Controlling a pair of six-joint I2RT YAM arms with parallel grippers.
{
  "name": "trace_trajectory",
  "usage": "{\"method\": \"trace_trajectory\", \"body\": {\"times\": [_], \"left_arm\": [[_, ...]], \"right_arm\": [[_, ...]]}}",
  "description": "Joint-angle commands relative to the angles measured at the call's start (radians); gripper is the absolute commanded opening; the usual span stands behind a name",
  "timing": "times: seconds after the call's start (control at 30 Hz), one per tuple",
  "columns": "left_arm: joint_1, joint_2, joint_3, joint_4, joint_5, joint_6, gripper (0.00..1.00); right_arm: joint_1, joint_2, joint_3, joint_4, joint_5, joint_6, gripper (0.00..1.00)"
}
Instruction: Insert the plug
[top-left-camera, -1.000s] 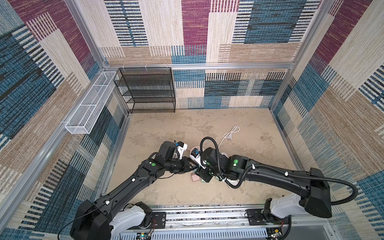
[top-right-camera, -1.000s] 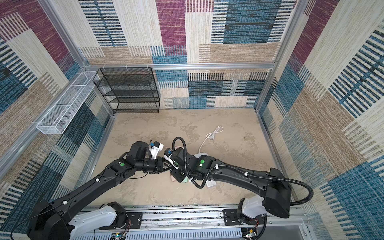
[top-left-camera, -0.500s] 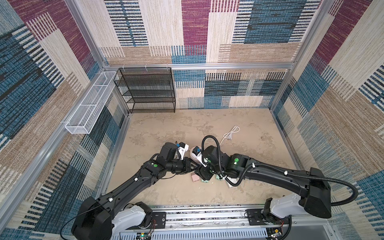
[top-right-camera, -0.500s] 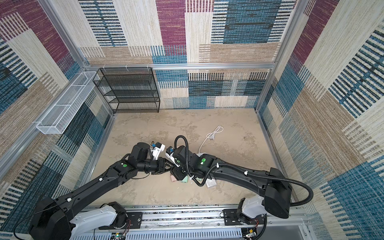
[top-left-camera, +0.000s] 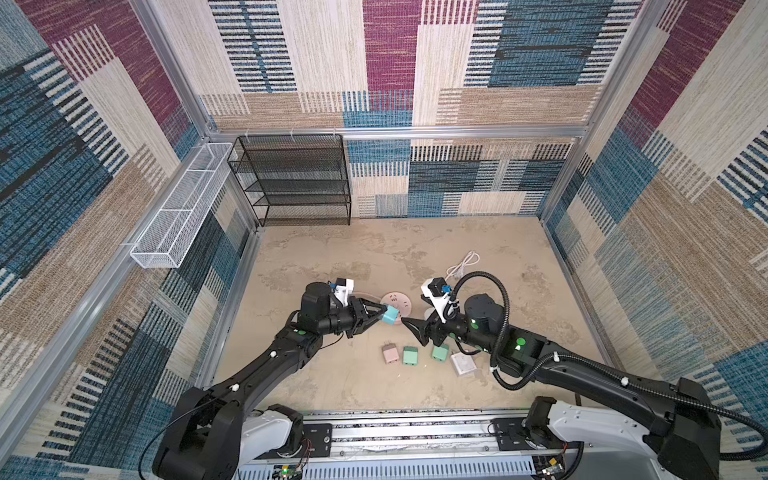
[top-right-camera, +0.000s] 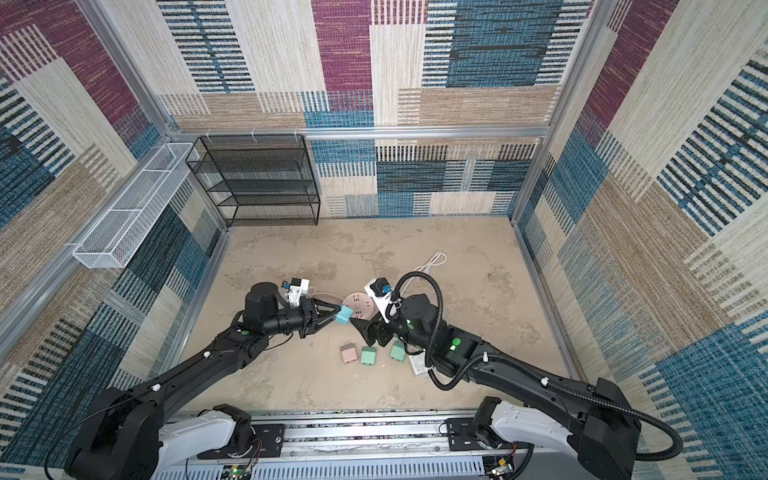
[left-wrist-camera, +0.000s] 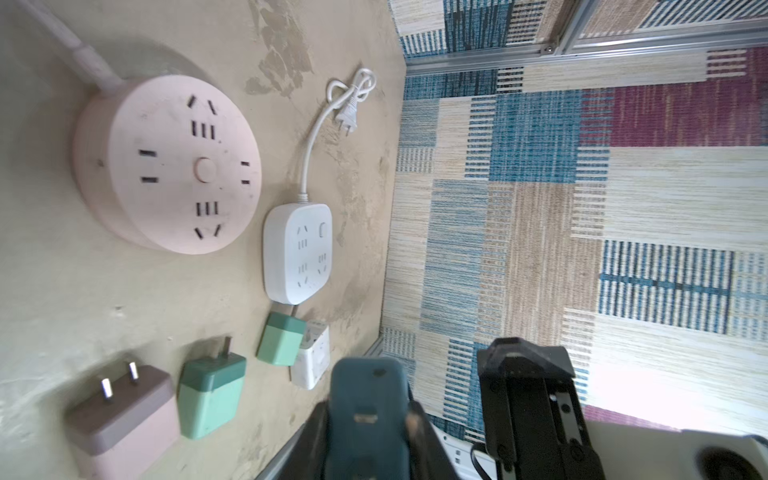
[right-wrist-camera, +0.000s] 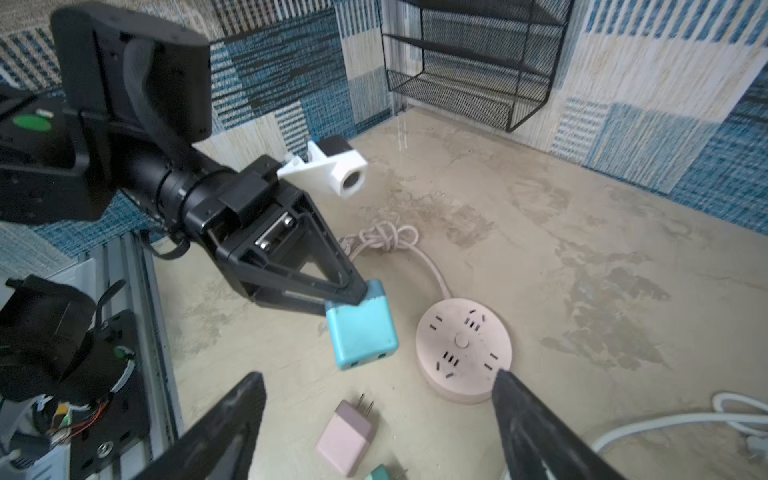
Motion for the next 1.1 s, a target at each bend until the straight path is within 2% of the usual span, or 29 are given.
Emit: {"method": "trace_trajectory", "body": {"times": [0.0,0.2,0.37,1.07], "left_arm": [[0.004,0.019,-0.023,0.291,0.07,-0.198,0.0],[0.004,0.051,-0.083,0.58,0.08,-0.433,0.0],[-0.002,0.046,-0.092,0.671,0.077,-0.516,0.0],[-0.031,0.036,-0.1,0.74,0.07,-0.546,0.0]], "right_arm": [[-0.002,-0.016,-0.041,0.203,-0.013,-0.056,0.82],[-0.007,-0.046,-0.144,0.399,-0.05,-0.086,0.78],[-0.016,-0.027,-0.153,0.43,-0.067,-0.106,0.71],[-0.056,0.12,-0.073,0.456,-0.197,-0.079,0.6]]}}
